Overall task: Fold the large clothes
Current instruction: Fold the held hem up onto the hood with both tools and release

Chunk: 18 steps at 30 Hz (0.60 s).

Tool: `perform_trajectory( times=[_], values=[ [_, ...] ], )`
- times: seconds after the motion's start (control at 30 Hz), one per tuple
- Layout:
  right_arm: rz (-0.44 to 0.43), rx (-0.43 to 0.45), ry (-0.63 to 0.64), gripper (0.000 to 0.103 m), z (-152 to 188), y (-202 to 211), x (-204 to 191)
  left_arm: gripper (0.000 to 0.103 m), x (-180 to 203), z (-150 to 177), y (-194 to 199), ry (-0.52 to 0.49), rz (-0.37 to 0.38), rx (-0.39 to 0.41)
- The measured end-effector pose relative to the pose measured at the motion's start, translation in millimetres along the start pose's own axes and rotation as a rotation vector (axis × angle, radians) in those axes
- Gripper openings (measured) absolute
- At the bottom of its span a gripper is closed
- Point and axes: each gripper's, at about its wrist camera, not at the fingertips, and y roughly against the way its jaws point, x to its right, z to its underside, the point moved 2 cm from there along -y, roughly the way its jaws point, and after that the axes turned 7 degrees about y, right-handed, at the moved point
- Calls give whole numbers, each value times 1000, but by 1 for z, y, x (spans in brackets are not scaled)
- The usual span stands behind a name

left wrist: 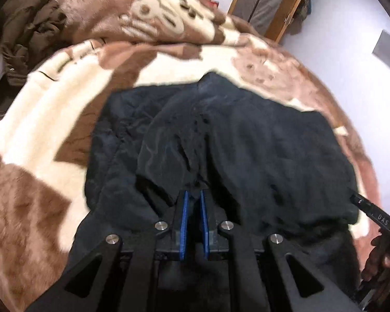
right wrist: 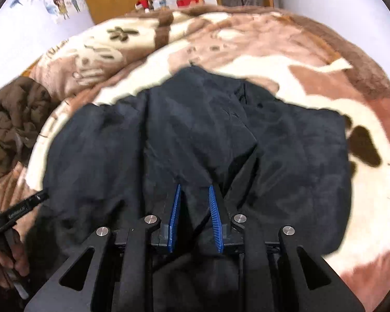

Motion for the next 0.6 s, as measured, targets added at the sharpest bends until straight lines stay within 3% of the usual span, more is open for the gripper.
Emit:
perform_trajectory(
  times=[0.07,0.17,0.33,0.6],
  values=[
    [-50,29,-5,23,8,14,-13,10,10,9,19,-12,57,23],
    [-117,-39,50,23,28,0,-40,10,40,30,19,-92,126,0],
    [-90,-169,31,23,48,-52,-38,10,56,53,-33,-156,77,-115],
    [-61,-151,67,23,57,-71,-41,10,50,57,-63,-130,58,-119]
  ],
)
